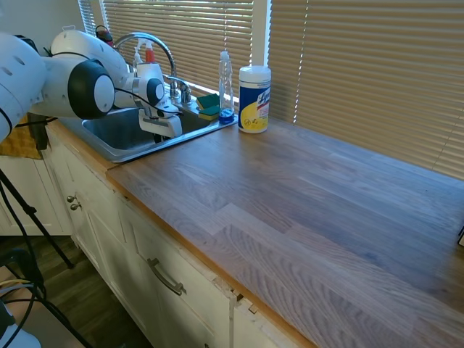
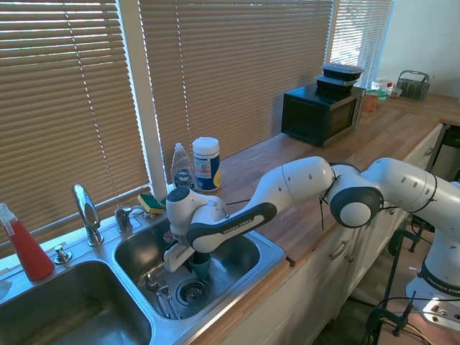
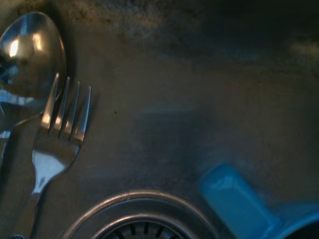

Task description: Put the mug in the sink

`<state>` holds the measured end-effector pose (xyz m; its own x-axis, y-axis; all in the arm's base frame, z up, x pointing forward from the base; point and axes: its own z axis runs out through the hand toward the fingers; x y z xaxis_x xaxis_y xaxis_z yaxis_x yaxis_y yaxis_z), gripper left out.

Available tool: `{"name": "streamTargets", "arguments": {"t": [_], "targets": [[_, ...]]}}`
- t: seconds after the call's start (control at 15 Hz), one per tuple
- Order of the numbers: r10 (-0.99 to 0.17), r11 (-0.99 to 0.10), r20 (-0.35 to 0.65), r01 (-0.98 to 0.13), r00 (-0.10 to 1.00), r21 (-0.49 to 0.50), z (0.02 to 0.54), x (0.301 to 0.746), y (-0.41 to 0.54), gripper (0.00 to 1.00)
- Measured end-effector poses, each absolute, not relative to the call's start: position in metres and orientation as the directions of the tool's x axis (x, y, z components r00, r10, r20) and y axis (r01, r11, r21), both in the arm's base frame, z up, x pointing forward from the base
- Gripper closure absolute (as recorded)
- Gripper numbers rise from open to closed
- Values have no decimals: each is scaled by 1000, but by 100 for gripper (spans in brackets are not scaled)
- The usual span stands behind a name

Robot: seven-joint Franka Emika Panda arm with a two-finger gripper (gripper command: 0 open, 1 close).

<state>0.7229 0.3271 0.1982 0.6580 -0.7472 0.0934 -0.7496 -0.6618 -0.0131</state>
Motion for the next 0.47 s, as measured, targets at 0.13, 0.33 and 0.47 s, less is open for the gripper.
{"name": "streamTargets", "arguments": {"t": [0.13, 0.33, 0.47], "targets": [[-749, -660, 101, -750, 654, -36, 218, 726, 327, 0], [-749, -661, 111, -748, 653, -63, 256, 725, 327, 0], [-749, -661, 115, -748, 653, -64, 281, 718, 322, 0]]}}
